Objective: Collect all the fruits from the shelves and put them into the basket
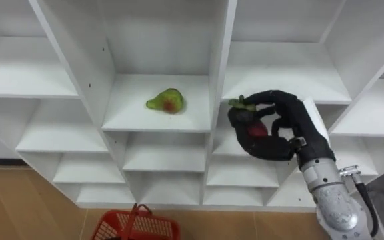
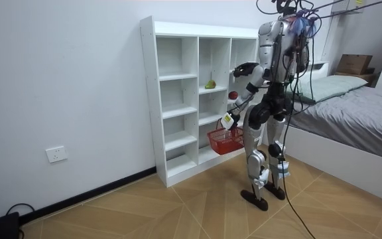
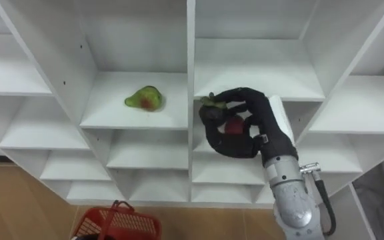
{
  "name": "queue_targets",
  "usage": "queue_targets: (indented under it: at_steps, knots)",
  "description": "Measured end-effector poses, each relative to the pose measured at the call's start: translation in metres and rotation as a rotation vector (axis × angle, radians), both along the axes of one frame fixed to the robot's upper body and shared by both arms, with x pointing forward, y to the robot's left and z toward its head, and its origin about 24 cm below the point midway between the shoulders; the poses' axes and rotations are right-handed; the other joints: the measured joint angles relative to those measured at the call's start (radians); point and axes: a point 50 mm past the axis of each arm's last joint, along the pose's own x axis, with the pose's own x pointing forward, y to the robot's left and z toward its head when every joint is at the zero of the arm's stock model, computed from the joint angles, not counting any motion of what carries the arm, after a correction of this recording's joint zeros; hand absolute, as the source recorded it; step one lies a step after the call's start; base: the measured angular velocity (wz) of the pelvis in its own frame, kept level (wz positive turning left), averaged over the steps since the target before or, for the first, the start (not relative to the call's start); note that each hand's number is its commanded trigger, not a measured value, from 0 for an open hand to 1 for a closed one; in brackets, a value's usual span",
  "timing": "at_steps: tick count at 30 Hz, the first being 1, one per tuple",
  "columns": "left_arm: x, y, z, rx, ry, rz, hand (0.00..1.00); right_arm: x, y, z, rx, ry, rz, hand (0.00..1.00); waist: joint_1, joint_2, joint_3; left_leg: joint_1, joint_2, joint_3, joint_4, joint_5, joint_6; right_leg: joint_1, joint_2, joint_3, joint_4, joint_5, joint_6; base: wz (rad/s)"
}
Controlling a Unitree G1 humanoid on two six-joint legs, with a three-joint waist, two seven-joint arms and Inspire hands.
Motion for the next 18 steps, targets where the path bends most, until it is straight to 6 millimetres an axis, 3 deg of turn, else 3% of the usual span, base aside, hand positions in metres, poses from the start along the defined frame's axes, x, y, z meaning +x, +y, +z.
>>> queue_targets:
  at_steps: [6,10,11,18]
  knots:
    - [0.014,-0.007,0.005,-0.024,-0.043,-0.06,1.0,-0.004,0.014,-0.014,0.0,0.06,0.058,1.0,0.002,-0.022,0.0048,-0.017,0.0,-0.003,0.011,0.0,0.0,-0.007,-0.001,-0.005,-0.002,0.0,0.0,0.02]
    - [0.028,-0.01,0.01,-0.049,-0.084,-0.06,1.0,-0.009,0.023,-0.034,-0.037,0.152,0.12,1.0,0.006,-0.015,0.0067,-0.036,0.0,-0.009,0.016,0.0,0.0,-0.024,0.0,-0.007,0.0,0.001,-0.002,0.02]
    - [0.032,-0.01,0.011,-0.052,-0.093,-0.065,1.0,-0.01,0.024,-0.037,-0.045,0.17,0.135,1.0,0.008,-0.009,0.0103,-0.041,0.001,-0.011,0.017,0.001,0.001,-0.027,0.0,-0.009,0.0,0.002,-0.003,0.04]
    - [0.048,-0.016,0.02,-0.085,-0.154,-0.08,1.0,-0.015,0.023,-0.056,-0.095,0.268,0.162,1.0,0.007,0.005,0.0062,-0.091,0.002,-0.013,0.033,0.003,0.0,-0.072,-0.002,-0.016,0.009,0.003,-0.004,0.01]
